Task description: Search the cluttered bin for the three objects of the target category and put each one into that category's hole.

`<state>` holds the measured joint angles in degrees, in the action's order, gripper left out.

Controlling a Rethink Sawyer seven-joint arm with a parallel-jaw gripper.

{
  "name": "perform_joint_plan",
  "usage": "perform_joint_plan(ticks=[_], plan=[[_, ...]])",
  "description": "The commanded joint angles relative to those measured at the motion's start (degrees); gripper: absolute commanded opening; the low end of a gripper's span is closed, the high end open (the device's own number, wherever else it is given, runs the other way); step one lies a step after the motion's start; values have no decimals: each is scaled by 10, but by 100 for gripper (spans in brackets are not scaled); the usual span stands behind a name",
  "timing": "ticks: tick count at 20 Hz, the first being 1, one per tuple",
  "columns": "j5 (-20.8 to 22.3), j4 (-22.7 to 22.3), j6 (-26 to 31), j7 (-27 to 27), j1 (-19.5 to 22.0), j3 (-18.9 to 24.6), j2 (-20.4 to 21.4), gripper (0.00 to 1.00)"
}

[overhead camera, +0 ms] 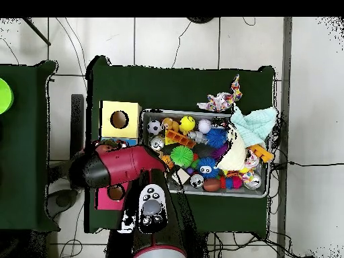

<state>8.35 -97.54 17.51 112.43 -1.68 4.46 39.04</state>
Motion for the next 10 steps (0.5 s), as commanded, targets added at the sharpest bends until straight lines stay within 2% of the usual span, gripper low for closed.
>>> perform_joint_plan(ticks=[1,10], plan=[[9,-38,27,51,9,1,-15,0],[12,-43,22,53,9,-4,-19,0]])
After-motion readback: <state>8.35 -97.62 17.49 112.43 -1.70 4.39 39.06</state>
